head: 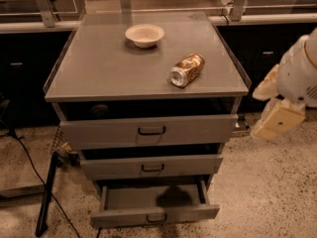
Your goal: Close bottom drawer
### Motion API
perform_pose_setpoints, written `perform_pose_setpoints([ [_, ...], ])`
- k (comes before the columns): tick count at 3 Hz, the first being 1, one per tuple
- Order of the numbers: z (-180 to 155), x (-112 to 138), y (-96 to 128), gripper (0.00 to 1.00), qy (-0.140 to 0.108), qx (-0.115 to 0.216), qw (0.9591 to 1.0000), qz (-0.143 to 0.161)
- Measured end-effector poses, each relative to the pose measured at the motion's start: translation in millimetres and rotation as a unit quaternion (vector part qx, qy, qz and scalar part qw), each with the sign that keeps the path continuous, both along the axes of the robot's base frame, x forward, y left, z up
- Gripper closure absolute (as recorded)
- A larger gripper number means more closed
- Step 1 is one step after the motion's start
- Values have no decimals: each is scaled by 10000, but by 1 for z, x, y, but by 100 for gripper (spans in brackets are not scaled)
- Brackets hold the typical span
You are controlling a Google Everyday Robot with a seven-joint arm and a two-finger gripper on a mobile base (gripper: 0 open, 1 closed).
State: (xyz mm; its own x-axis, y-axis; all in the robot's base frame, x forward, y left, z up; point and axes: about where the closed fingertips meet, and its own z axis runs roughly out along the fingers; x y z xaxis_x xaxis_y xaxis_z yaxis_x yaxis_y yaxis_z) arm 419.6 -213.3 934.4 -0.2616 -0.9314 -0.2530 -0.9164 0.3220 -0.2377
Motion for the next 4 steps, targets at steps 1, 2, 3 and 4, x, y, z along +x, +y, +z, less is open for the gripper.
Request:
perform_pose_setpoints([
  [1, -95, -16, 10, 73, 228, 516, 9983, -177],
  [2, -178, -32, 19, 96, 686, 859, 9935, -289],
  [3, -187, -35, 19, 100, 731, 849, 9933, -277],
  [4, -197, -38, 21, 100, 789, 872, 9928, -240],
])
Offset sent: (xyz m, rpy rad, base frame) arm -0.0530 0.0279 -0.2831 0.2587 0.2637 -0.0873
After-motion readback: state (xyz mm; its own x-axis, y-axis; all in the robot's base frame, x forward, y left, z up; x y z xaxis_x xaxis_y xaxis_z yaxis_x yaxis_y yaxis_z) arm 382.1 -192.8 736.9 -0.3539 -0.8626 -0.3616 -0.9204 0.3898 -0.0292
